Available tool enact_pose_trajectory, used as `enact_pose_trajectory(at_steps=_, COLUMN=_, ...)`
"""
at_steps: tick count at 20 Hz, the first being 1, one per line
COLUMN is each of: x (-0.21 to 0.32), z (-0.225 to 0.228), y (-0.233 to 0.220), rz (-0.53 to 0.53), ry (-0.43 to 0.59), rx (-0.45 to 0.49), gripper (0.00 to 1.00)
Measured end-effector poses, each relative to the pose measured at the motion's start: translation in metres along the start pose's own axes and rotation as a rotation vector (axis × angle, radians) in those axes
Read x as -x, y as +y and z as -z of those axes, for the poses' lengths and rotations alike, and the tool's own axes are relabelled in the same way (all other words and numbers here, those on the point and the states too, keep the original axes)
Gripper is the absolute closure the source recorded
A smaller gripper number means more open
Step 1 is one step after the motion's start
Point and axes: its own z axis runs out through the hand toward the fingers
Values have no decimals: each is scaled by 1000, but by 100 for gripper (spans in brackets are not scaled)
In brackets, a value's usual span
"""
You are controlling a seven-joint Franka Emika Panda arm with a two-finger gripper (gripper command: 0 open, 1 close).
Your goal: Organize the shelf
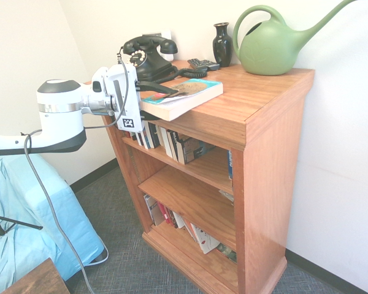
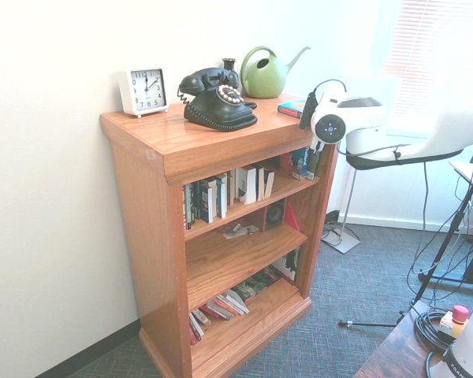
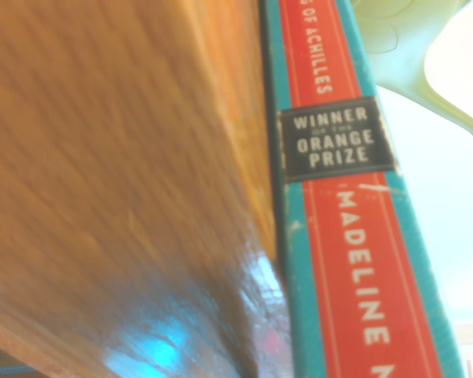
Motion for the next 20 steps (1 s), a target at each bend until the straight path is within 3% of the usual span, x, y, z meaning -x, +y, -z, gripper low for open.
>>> enact_pose_trajectory(at_steps=17, x=-11, z=4, y=-7, rz=-15, ry=3, rx=-4, gripper=100)
enact_pose_trajectory(at_steps=20, x=-13, z=8, y=-6, rz=-44, ry=-32, rx=12, gripper=100)
